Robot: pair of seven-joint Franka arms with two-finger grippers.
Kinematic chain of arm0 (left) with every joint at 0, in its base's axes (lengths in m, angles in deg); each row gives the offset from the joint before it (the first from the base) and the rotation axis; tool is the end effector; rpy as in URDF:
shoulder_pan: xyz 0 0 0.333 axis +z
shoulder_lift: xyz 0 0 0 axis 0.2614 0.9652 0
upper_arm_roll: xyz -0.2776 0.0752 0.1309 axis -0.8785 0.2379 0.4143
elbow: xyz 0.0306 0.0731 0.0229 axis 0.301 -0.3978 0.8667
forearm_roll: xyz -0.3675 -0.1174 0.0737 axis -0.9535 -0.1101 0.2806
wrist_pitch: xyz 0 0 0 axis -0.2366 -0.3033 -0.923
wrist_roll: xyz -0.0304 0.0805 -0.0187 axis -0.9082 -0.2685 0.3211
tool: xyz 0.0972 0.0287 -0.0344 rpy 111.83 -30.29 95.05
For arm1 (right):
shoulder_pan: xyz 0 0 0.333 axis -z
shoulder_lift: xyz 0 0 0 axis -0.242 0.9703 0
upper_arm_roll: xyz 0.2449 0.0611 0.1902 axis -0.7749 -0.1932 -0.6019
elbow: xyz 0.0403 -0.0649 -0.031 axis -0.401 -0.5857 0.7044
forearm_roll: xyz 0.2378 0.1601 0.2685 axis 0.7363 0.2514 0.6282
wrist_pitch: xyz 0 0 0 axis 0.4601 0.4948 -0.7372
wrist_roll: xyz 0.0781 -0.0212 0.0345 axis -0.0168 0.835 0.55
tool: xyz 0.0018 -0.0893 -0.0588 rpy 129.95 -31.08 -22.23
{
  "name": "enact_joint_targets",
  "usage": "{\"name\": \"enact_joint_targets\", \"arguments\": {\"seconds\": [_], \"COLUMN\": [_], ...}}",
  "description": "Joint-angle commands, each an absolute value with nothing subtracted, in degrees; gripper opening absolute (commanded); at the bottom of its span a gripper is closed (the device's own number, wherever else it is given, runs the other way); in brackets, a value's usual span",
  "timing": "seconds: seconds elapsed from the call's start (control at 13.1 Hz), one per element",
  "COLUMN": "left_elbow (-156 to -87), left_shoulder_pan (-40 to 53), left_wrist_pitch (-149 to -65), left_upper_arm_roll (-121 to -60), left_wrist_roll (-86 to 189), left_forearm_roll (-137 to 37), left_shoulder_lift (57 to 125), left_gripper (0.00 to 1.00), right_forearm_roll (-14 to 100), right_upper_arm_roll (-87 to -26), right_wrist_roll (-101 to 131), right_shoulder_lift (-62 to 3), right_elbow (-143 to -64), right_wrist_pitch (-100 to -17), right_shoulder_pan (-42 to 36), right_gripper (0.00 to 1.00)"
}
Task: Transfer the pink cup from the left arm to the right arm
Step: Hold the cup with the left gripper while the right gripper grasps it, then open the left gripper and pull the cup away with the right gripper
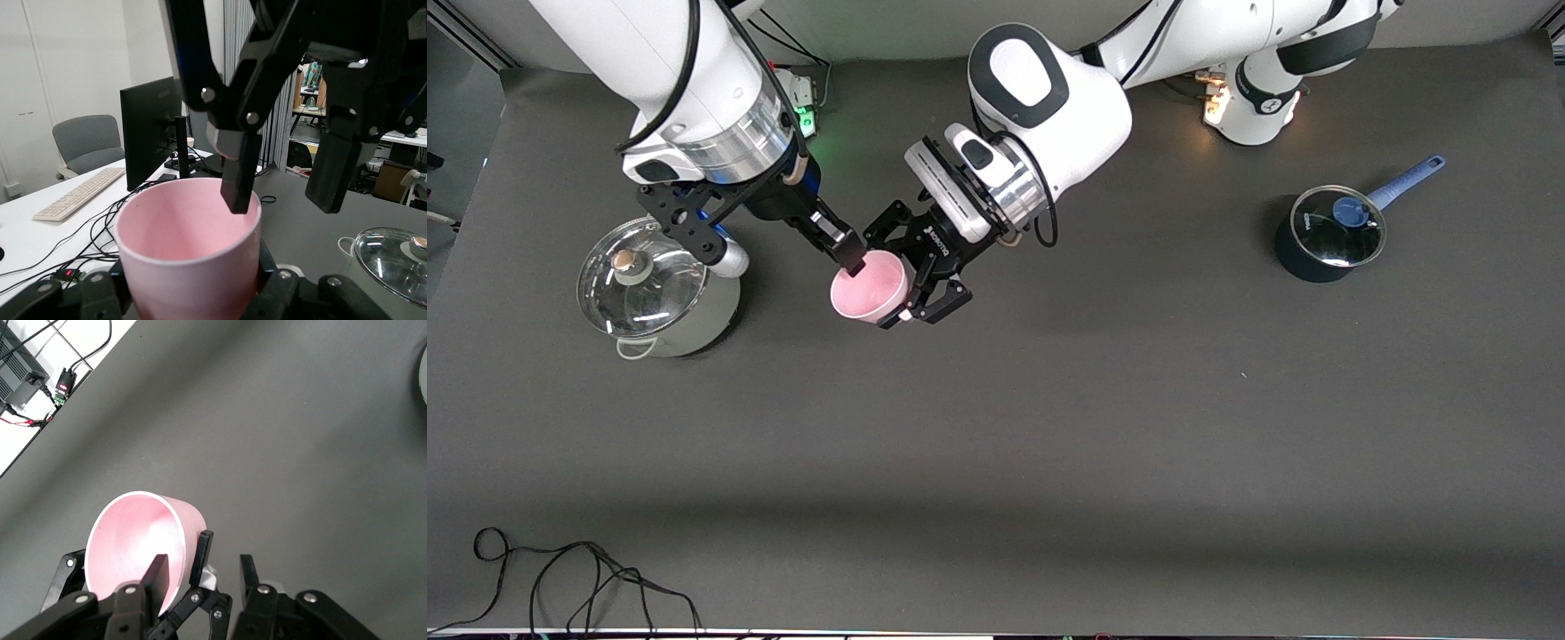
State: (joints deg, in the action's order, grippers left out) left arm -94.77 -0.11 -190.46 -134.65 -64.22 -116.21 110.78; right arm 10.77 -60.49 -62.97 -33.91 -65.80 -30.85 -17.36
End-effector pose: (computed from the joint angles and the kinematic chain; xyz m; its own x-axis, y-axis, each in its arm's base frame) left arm 0.5054 -0.5261 0.4947 0.1597 -0.1814 0.9704 -0.8127 -0.5821 0.0250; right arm 0.5551 0.3335 0.6542 0.7369 -0.6755 -0.0256 -0.6716 -0.7273 -0.1416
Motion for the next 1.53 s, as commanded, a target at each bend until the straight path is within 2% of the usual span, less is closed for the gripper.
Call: {"name": "enact_joint_targets", "arguments": {"seconds": [0.0, 0.15, 0.23, 0.46, 0.54, 1.3, 1.38, 1.46], "left_elbow": [-94.26, -94.26, -94.26, -94.17, -94.17, -94.17, -94.26, -94.17], "left_shoulder_pan": [-1.02, -1.02, -1.02, -1.02, -1.02, -1.02, -0.93, -0.93], "left_wrist_pitch": [-190.92, -190.92, -190.92, -190.92, -190.92, -190.92, -190.92, -190.84], "left_upper_arm_roll": [-133.75, -133.75, -133.75, -133.75, -133.75, -133.75, -133.75, -133.75], "left_wrist_roll": [-63.43, -63.43, -63.43, -63.43, -63.43, -63.43, -63.61, -63.35], "left_forearm_roll": [-116.69, -116.6, -116.6, -116.69, -116.69, -116.6, -116.51, -116.42], "left_shoulder_lift": [110.26, 110.17, 110.17, 110.17, 110.17, 110.09, 110.08, 110.08], "left_gripper": [0.0, 0.0, 0.0, 0.0, 0.0, 0.0, 0.18, 0.87], "right_forearm_roll": [9.92, 9.84, 9.83, 9.83, 9.83, 8.78, 8.69, 8.17], "right_upper_arm_roll": [-60.13, -60.13, -60.13, -60.04, -60.13, -59.95, -59.86, -59.78], "right_wrist_roll": [-64.47, -64.56, -64.65, -65.0, -66.22, -66.67, -66.67, -66.67], "right_shoulder_lift": [-31.99, -31.73, -31.55, -31.46, -31.29, -30.58, -30.58, -30.58], "right_elbow": [-63.6, -63.51, -63.51, -62.99, -62.38, -61.84, -61.84, -61.84], "right_wrist_pitch": [-30.52, -30.61, -30.69, -30.78, -30.78, -31.48, -31.57, -31.75], "right_shoulder_pan": [-18.08, -18.08, -18.08, -18.08, -18.08, -18.08, -18.08, -17.99], "right_gripper": [0.51, 0.51, 0.47, 0.05, 0.0, 0.0, 0.0, 0.0]}}
